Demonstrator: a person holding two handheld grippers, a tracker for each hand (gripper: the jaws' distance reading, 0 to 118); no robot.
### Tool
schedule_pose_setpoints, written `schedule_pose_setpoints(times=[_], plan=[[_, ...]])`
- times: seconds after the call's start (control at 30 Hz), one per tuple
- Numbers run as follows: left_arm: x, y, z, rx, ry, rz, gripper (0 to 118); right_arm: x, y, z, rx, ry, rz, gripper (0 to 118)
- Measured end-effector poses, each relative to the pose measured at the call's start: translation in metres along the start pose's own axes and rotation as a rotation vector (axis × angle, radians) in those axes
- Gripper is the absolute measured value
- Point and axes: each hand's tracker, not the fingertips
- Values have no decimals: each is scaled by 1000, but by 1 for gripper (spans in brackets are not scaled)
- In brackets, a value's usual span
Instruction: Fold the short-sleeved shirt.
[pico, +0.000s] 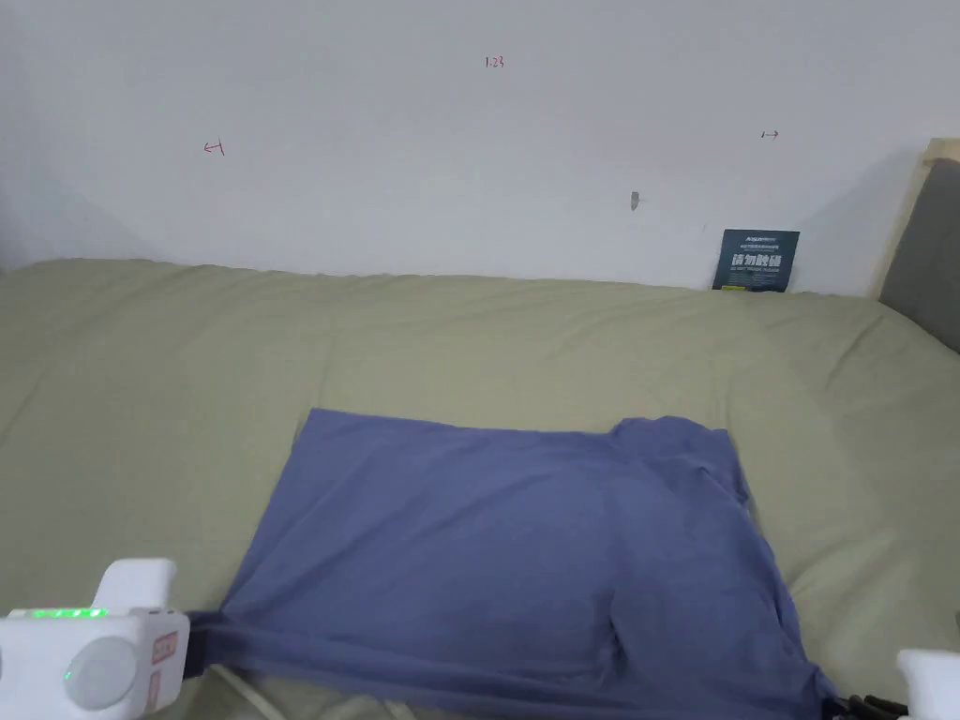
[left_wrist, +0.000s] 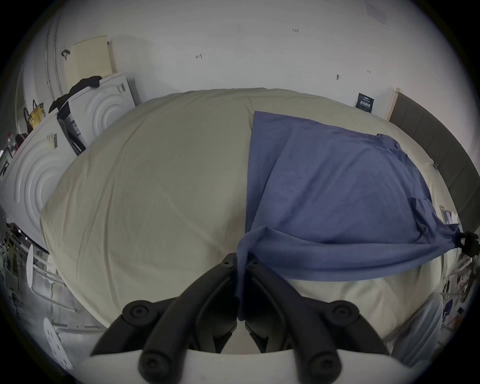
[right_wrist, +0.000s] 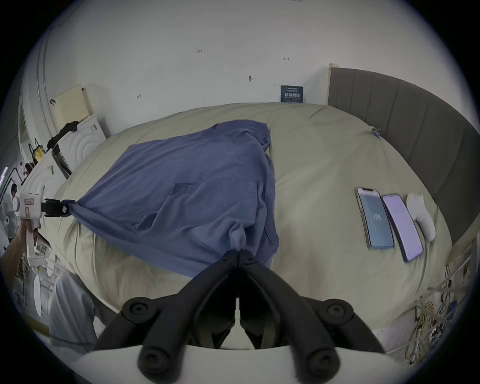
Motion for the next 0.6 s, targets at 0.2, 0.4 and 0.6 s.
schedule_pose_setpoints(times=[0.2,0.4,0.6], plan=[[-4,-38,17,-14,-22,24,0,0,-22,19,-34,7,28,3],[-3,-40,14,-5,-33,32,12,11,-23,6,-28,10,-11,15],[-13,-43,36,27,-71,87,116,20,-22,12,17,-2,-30,118]])
